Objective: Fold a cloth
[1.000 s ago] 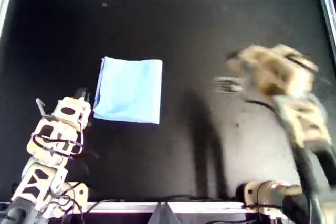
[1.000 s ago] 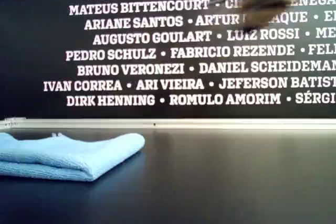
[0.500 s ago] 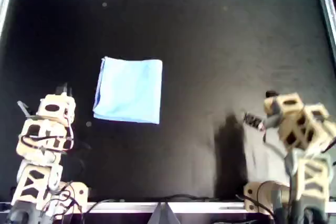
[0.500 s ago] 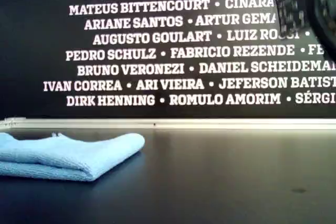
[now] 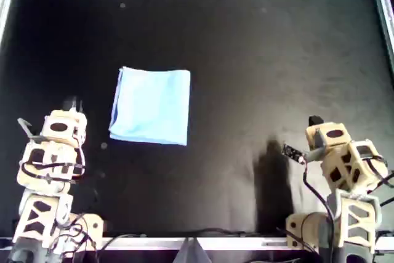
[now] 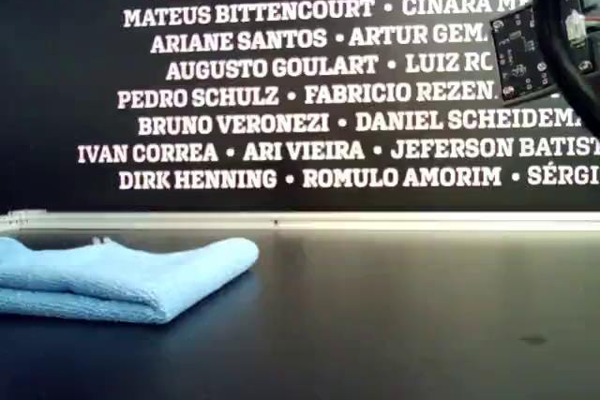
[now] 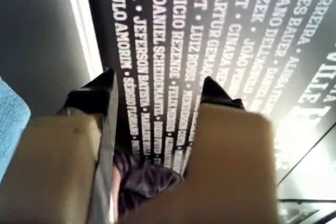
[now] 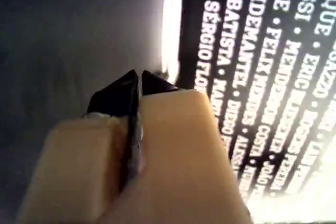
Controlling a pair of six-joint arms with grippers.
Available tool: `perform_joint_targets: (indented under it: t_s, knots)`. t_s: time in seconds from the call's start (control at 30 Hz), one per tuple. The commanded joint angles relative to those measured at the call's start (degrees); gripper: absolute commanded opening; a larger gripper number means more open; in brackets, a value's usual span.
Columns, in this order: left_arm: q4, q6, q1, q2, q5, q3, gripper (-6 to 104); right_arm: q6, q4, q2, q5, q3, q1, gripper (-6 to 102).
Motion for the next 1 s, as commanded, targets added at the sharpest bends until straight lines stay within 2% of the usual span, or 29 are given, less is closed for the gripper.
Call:
perform_joint_targets:
  t_s: [0.0,0.2,0.3,0.37,0.6,0.8,0.97]
  knots:
    - [1.3,0.3,1.6,0.4,0.2,-0.5,54,0.35,0.2,-0.4,0.1,0.8,-0.4,2]
    - [13.4,-0.5,1.6,1.9,0.2,-0.7,40,-0.26,2.0,-0.3,-0.6,0.8,0.0,2]
    - [15.7,-0.5,1.6,2.9,0.2,-0.6,36,-0.44,4.1,-0.3,-0.7,0.8,0.3,2]
    - [15.9,-0.5,1.8,2.9,0.2,-0.6,34,-0.44,5.2,-0.3,-0.6,0.8,-0.6,2]
    - [17.6,-0.7,5.5,2.8,0.4,-0.6,34,-0.7,6.2,-0.4,-0.8,0.8,-4.4,2]
    - [30.8,-0.7,5.5,3.0,0.4,-0.9,34,-0.79,7.8,-0.4,-0.9,0.8,-5.4,2]
    - [35.7,-0.7,4.7,2.7,0.4,-0.6,34,-0.79,12.2,-2.5,-0.7,0.8,-6.9,2]
